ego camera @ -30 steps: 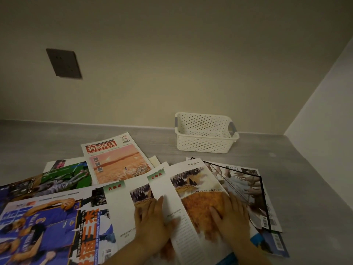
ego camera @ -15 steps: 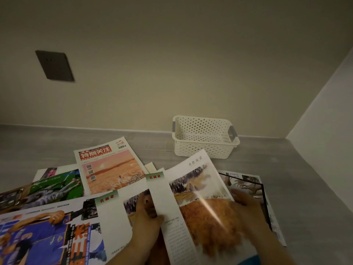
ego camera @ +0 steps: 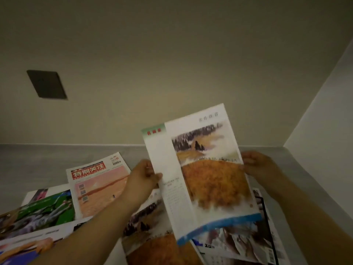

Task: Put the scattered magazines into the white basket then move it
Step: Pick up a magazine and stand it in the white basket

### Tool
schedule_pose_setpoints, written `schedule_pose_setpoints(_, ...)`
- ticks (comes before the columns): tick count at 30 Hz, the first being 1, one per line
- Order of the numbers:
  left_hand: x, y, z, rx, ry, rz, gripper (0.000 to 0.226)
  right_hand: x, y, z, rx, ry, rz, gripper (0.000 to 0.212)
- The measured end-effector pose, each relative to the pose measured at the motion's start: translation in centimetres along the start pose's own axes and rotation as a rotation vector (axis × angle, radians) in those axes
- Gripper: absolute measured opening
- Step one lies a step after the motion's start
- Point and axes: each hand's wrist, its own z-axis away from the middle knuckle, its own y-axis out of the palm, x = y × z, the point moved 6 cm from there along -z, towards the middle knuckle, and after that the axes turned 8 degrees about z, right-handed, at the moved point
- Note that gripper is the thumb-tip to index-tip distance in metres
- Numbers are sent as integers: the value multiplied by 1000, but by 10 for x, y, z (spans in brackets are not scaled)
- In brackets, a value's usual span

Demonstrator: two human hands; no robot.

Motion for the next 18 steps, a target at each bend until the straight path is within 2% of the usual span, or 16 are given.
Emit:
schedule_pose_setpoints(4, -68, 2, -44, -41, 221, 23, 31, 49, -26, -36, -126, -148, 23, 35)
schedule_pose_setpoints(8, -118, 10, -81, -59, 374, 37, 34, 76, -44, -80, -266, -221, -18, 30)
schedule_pose_setpoints(11, -133, 22, -108, -81, 420, -8, 34, 71, -46, -114, -312, -210, -66, 16)
schedule_pose_setpoints(14, -131, 34, -133, -91, 437, -73, 32, 52, -39, -145, -308, -166, -146, 27)
schedule_pose_setpoints(18, -112, 50, -164, -89, 402, -139, 16, 22, -28, -176, -276, -105, -166, 31)
